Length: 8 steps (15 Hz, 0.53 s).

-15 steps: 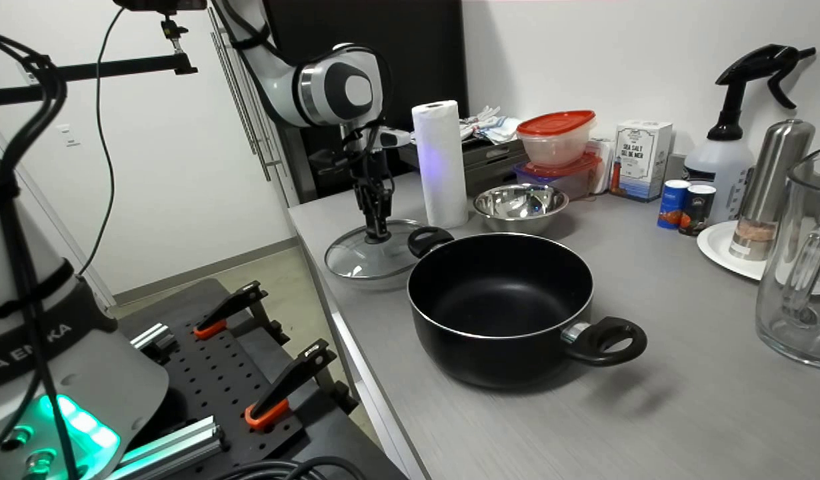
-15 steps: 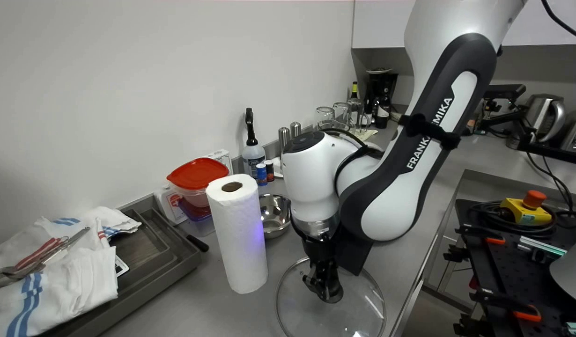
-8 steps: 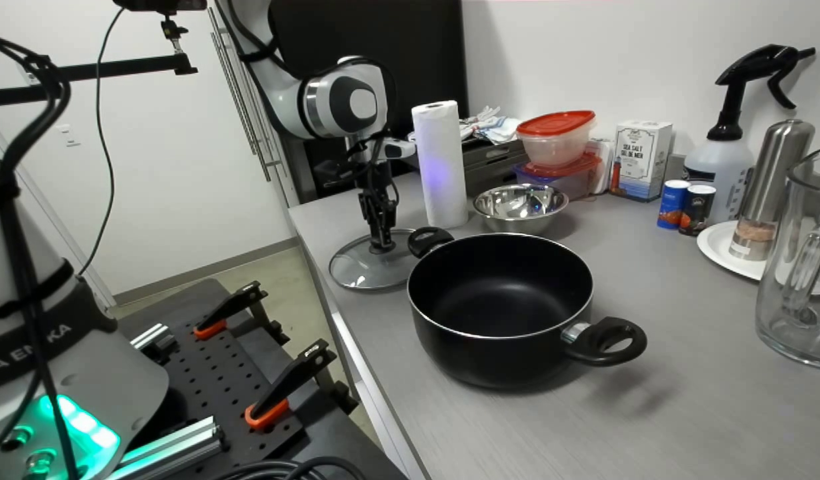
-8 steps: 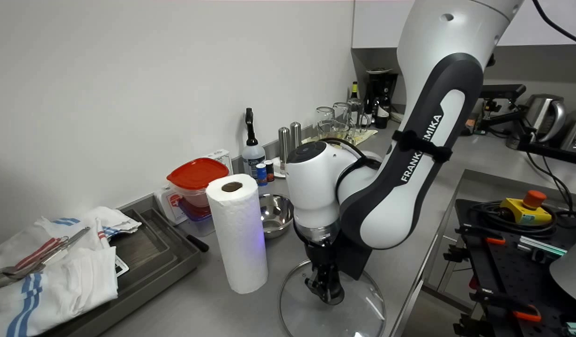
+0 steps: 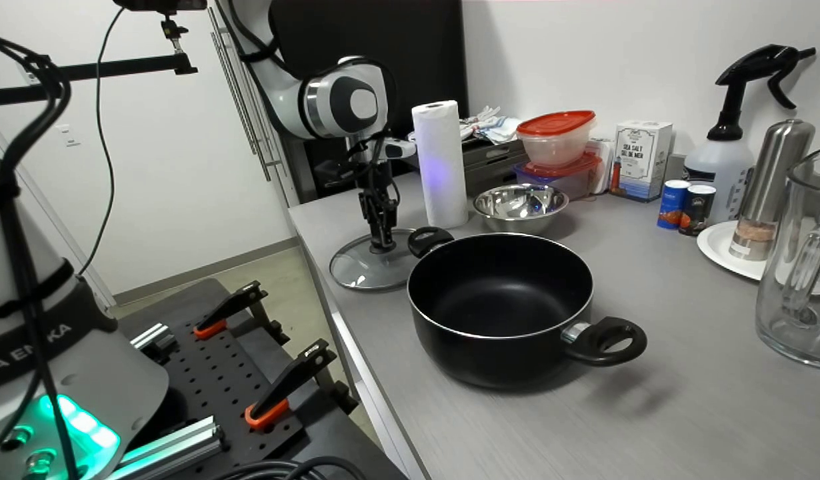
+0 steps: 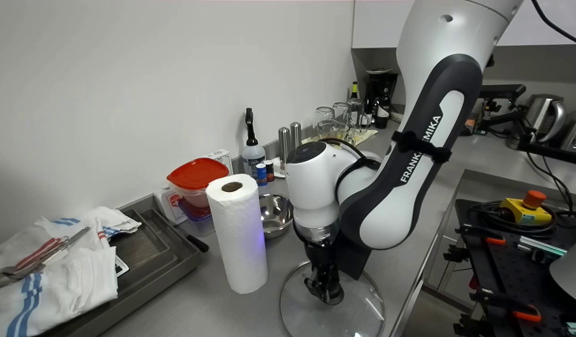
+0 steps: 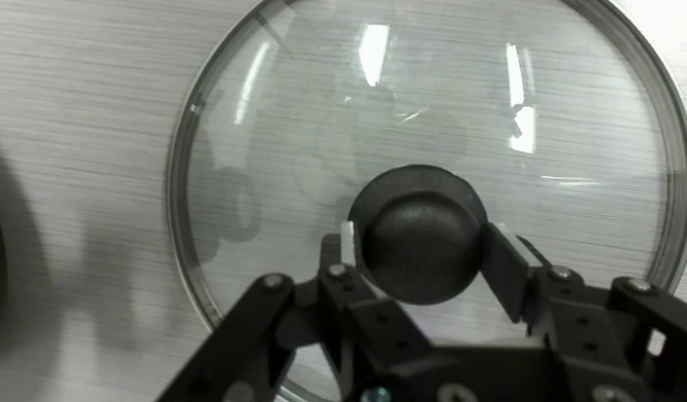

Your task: Uncover the pot

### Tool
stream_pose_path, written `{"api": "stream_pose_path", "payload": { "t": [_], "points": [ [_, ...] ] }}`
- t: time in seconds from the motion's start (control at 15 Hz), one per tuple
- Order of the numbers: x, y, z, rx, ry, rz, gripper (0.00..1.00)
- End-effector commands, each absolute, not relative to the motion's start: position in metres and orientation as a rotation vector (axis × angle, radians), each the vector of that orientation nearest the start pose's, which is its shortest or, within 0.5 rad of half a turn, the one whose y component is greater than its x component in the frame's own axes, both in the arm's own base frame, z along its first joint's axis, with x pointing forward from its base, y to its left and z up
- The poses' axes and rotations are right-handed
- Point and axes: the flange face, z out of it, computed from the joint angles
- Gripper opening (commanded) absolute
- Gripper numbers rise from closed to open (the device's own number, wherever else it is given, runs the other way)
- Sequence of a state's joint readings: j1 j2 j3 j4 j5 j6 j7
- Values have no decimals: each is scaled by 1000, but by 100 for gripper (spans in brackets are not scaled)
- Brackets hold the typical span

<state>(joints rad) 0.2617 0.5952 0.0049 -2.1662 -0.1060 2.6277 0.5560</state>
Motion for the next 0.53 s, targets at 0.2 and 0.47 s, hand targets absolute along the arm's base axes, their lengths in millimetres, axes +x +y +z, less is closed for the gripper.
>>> {"api": "stream_pose_path", "payload": {
  "t": [0.2, 0.47],
  "points": [
    [516, 150, 119, -3202, 269, 126, 100],
    [515, 151, 128, -3193, 258, 113, 100]
  ]
}}
